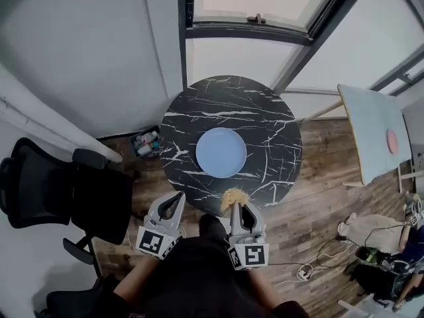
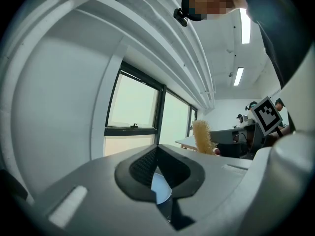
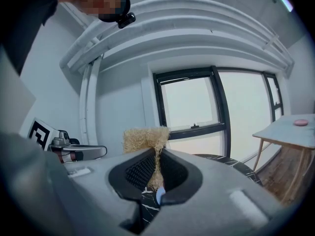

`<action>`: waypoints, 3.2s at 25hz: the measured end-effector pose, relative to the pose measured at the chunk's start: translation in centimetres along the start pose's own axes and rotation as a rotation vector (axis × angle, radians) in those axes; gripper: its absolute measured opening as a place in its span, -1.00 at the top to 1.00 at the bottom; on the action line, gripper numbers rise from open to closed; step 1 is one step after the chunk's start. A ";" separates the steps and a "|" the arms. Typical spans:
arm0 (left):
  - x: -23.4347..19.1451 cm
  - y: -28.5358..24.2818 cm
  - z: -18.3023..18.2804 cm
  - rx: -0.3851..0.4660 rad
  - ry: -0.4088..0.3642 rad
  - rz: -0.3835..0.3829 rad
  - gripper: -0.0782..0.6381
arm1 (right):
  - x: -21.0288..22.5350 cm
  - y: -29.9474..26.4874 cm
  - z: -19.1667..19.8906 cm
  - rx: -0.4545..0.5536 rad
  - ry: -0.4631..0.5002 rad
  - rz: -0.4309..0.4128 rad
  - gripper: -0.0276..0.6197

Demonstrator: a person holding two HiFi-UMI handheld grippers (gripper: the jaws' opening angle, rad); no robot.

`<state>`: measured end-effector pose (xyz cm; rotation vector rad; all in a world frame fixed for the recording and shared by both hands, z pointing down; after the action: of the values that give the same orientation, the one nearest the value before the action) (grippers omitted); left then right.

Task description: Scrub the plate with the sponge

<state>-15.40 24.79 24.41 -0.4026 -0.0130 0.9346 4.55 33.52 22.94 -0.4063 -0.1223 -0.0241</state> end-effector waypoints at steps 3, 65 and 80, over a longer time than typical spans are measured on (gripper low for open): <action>0.5 -2.8 -0.3 -0.038 0.014 -0.028 0.78 | 3.0 -1.3 -0.4 -0.017 -0.002 -0.019 0.83; -13.0 -28.1 23.8 -0.698 0.796 -0.018 0.73 | 6.4 -26.9 20.7 -0.882 0.879 -0.250 0.83; -12.4 -27.2 24.4 -0.739 0.772 0.008 0.73 | 1.8 -29.9 24.0 -0.961 1.220 -0.449 0.83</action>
<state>-6.15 8.84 58.30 -1.4296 0.3561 0.7063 2.19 15.58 56.74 -1.2439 1.0489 -0.7837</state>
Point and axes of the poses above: the fingertips, and each gripper's own axes: y backward along the fingers, x to its right, z out of its underside, the point moved 7 cm from there along y, backward along the fingers, and after that the axes turned 14 degrees about -x, right-handed, at the moved point
